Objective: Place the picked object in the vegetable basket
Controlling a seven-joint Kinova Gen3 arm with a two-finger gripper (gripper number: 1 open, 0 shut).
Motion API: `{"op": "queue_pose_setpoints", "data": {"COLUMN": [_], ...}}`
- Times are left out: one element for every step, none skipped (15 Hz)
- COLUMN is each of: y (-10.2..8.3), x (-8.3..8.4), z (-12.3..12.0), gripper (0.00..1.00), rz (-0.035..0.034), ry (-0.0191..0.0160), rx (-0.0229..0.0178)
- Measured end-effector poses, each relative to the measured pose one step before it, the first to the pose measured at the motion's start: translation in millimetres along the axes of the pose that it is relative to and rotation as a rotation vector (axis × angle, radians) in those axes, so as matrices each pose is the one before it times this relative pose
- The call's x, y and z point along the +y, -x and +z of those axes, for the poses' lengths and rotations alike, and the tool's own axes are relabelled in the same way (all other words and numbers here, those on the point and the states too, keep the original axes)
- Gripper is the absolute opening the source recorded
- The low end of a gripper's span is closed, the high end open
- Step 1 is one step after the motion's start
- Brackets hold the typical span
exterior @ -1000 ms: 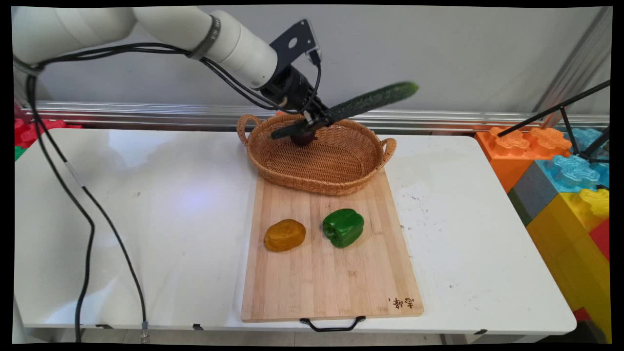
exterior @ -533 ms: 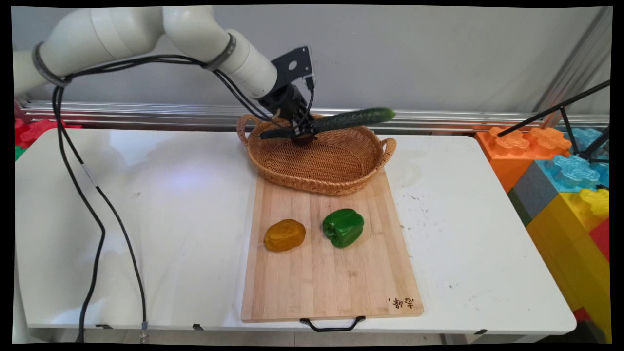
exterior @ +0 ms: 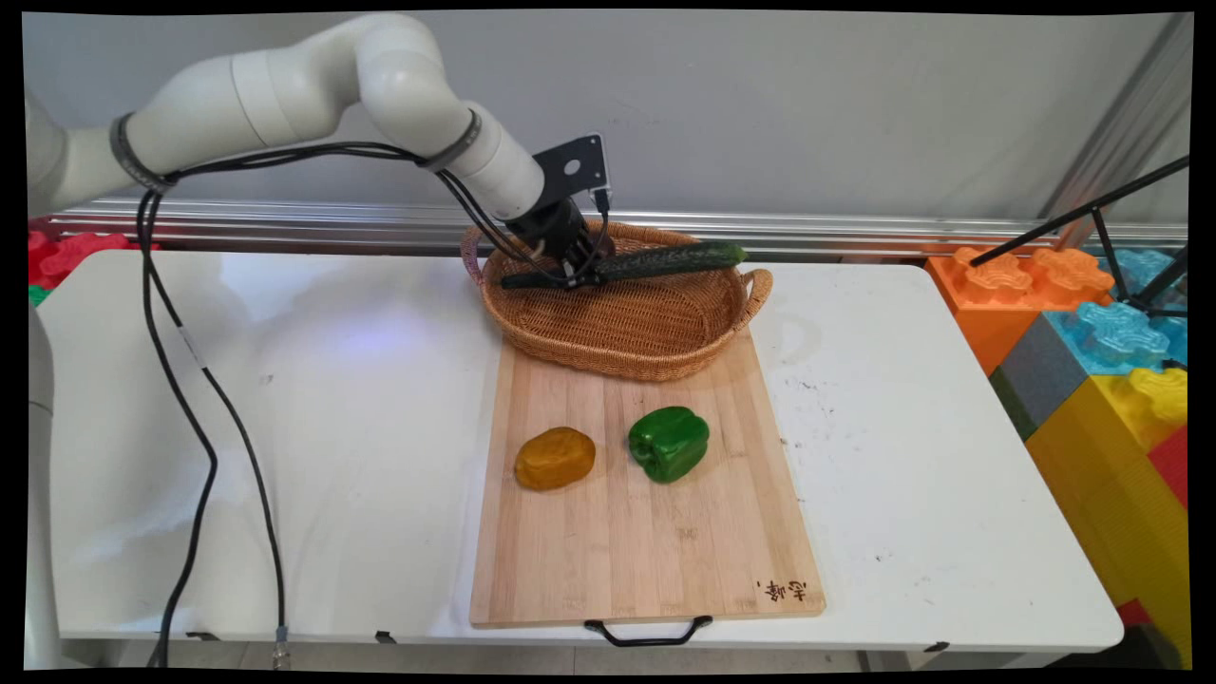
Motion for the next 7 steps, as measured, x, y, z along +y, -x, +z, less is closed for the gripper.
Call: {"op": "queue_pose_setpoints", "data": {"y": [-0.23, -0.39, -0.17, -0.88, -1.08, -1.61, -1.75], "x": [-0.03, 0.56, 0.43, 0.59, 0.72, 1.11, 1.5], "z": [2.65, 3.87, 2.42, 2.49, 0.94, 0.31, -0.86], "gripper": [0.0, 1.0, 1.0, 1.0, 1.0, 1.0, 1.0], "rz": [-0.00358, -0.00793, -0.009, -0.01054, -0.00991, -0.01189, -0.01283], "ry": [0.00009, 0.00137, 0.00013, 0.00038, 0.00069, 0.00117, 0.00122], "rx": [0.00233, 0.0065, 0.0062, 0.00776, 0.0073, 0.00877, 0.00871]}}
